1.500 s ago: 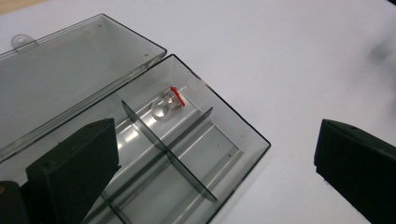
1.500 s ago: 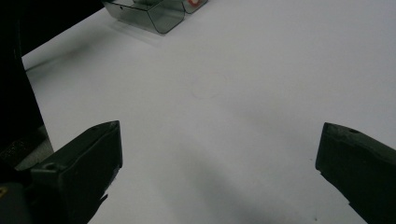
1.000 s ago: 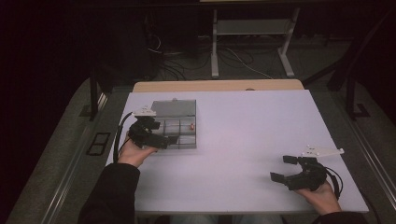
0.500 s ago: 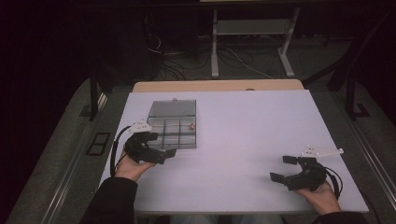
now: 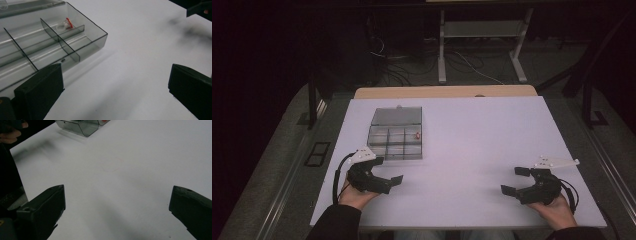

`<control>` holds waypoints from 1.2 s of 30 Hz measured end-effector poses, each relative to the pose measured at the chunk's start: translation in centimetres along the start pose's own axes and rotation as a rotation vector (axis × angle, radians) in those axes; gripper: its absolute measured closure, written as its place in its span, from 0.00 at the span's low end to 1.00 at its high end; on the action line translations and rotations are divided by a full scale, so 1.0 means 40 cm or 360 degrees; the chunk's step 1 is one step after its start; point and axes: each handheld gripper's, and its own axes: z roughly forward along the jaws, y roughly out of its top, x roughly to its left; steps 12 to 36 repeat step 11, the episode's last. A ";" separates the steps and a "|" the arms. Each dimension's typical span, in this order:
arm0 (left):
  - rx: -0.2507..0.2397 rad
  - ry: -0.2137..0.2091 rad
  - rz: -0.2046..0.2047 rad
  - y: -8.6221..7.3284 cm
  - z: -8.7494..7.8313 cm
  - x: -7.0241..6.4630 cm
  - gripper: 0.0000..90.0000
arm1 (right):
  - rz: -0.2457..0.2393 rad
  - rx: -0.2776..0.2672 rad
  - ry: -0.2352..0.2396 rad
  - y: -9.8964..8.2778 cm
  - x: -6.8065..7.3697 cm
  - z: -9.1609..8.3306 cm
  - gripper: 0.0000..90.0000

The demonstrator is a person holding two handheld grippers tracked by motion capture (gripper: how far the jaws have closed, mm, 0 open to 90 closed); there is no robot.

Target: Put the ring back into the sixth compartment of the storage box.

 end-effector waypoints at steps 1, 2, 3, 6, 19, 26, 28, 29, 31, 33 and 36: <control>0.0003 -0.0005 0.0000 -0.006 0.003 -0.003 0.00 | 0.0001 0.0000 0.0000 0.000 0.000 0.000 0.01; 0.0006 -0.0008 0.0001 -0.012 0.006 -0.007 0.00 | 0.0001 0.0000 0.0000 0.000 0.000 0.000 0.01; 0.0012 -0.0010 0.0005 -0.018 0.009 -0.011 0.00 | 0.0000 0.0000 0.0001 0.000 0.000 0.000 0.01; 0.0031 -0.0017 0.0014 -0.034 0.015 -0.017 0.00 | 0.0000 -0.0001 0.0002 0.000 0.000 0.000 0.01; 0.0036 -0.0020 0.0010 -0.046 0.019 -0.018 0.00 | 0.0000 -0.0002 0.0005 0.000 0.000 -0.001 0.01; 0.0036 -0.0020 0.0010 -0.046 0.019 -0.018 0.00 | 0.0000 -0.0002 0.0005 0.000 0.000 -0.001 0.01; 0.0036 -0.0020 0.0010 -0.046 0.019 -0.018 0.00 | 0.0000 -0.0002 0.0005 0.000 0.000 -0.001 0.01; 0.0036 -0.0020 0.0010 -0.046 0.019 -0.018 0.00 | 0.0000 -0.0002 0.0005 0.000 0.000 -0.001 0.01; 0.0036 -0.0020 0.0010 -0.046 0.019 -0.018 0.00 | 0.0000 -0.0002 0.0005 0.000 0.000 -0.001 0.01; 0.0036 -0.0020 0.0010 -0.046 0.019 -0.018 0.00 | 0.0000 -0.0002 0.0005 0.000 0.000 -0.001 0.01; 0.0036 -0.0020 0.0010 -0.046 0.019 -0.018 0.00 | 0.0000 -0.0002 0.0005 0.000 0.000 -0.001 0.01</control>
